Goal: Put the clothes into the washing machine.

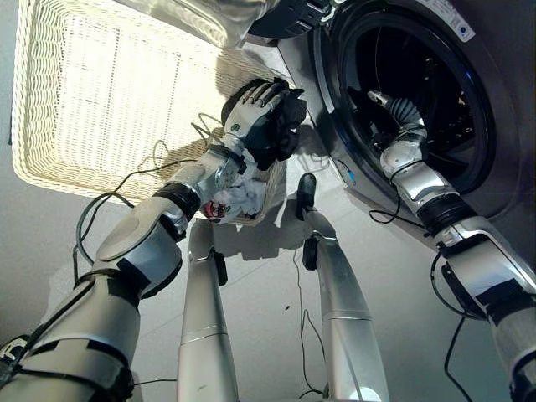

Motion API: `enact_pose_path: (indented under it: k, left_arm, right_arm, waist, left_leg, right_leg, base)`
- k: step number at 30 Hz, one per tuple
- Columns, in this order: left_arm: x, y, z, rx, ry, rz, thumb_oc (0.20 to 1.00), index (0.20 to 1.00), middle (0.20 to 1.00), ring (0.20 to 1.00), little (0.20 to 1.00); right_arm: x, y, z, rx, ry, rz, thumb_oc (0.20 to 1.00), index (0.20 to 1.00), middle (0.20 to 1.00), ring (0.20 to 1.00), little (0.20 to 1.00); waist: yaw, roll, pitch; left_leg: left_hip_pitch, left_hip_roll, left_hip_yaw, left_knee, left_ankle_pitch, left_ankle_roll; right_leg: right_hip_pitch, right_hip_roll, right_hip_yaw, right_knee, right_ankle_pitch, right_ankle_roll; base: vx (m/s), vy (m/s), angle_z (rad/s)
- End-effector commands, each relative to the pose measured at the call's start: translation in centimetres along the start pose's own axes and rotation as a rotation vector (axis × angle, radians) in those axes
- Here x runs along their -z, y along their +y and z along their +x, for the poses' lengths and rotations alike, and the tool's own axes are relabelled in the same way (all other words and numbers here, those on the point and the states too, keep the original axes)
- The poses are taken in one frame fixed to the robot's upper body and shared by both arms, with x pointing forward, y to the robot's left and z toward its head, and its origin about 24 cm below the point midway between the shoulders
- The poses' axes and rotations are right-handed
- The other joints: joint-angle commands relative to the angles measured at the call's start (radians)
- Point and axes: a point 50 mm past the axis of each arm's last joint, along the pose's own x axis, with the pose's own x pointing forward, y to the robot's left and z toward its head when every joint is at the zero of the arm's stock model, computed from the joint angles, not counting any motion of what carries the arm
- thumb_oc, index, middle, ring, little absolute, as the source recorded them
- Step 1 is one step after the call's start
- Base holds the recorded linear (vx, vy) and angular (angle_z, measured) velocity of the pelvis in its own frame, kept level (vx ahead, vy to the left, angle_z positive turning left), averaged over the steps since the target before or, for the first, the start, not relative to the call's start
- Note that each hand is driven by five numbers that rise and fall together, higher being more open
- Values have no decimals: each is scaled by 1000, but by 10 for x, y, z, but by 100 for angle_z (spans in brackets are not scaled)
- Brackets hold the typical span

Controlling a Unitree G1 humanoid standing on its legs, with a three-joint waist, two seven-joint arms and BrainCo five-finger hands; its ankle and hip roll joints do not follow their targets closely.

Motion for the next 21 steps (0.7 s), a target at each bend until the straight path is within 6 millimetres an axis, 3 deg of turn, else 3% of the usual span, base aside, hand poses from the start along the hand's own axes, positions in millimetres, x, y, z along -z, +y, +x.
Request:
enact_pose_path:
  k: [1, 13, 14, 16, 17, 21]
  left_arm:
    - [6, -9, 1, 110, 93, -9, 1000, 1000, 1000, 1000, 1000]
    - [26, -14, -8, 185, 194, 59, 1000, 1000, 1000, 1000, 1000]
    - [36, -14, -11, 236, 260, 102, 630, 630, 630, 630, 630]
    - [36, -14, -11, 236, 260, 102, 630, 630, 630, 630, 630]
    - [40, -16, -13, 275, 286, 119, 200, 200, 200, 200, 200]
    - [49, -22, -22, 352, 348, 142, 200, 200, 200, 200, 200]
  right_arm:
    - [-11, -1, 7, 18, -52, 4, 1000, 1000, 1000, 1000, 1000]
    - [-17, -2, 9, 27, -74, -9, 1000, 1000, 1000, 1000, 1000]
    - [-21, -3, 10, 31, -88, -7, 1000, 1000, 1000, 1000, 1000]
    - [-21, -3, 10, 31, -88, -7, 1000, 1000, 1000, 1000, 1000]
    - [-22, -3, 11, 31, -94, -5, 1000, 1000, 1000, 1000, 1000]
    - [-28, -1, 10, 32, -107, 7, 1000, 1000, 1000, 1000, 1000]
  waist:
    - [3, -60, -16]
    - [-1, -61, -16]
    - [-4, -64, -16]
    - [-4, -64, -16]
    - [-6, -65, -16]
    - [-9, -65, -16]
  left_leg:
    - [0, -35, 57, 87, -117, 65]
    - [-6, -28, 65, 93, -115, 61]
    - [-10, -25, 67, 90, -112, 60]
    - [-10, -25, 67, 90, -112, 60]
    - [-8, -25, 68, 90, -113, 60]
    - [-10, -26, 68, 92, -114, 61]
  right_leg:
    - [39, 47, 12, -131, 115, 47]
    - [37, 45, 13, -133, 112, 44]
    - [33, 46, 13, -135, 112, 43]
    - [33, 46, 13, -135, 112, 43]
    - [33, 46, 14, -133, 111, 44]
    - [32, 44, 14, -135, 113, 44]
  base:
    - [7, 14, -3]
    - [3, 8, -2]
    - [0, 0, 0]
    - [1, 1, -2]
    - [3, 2, -5]
    - [1, 0, -1]
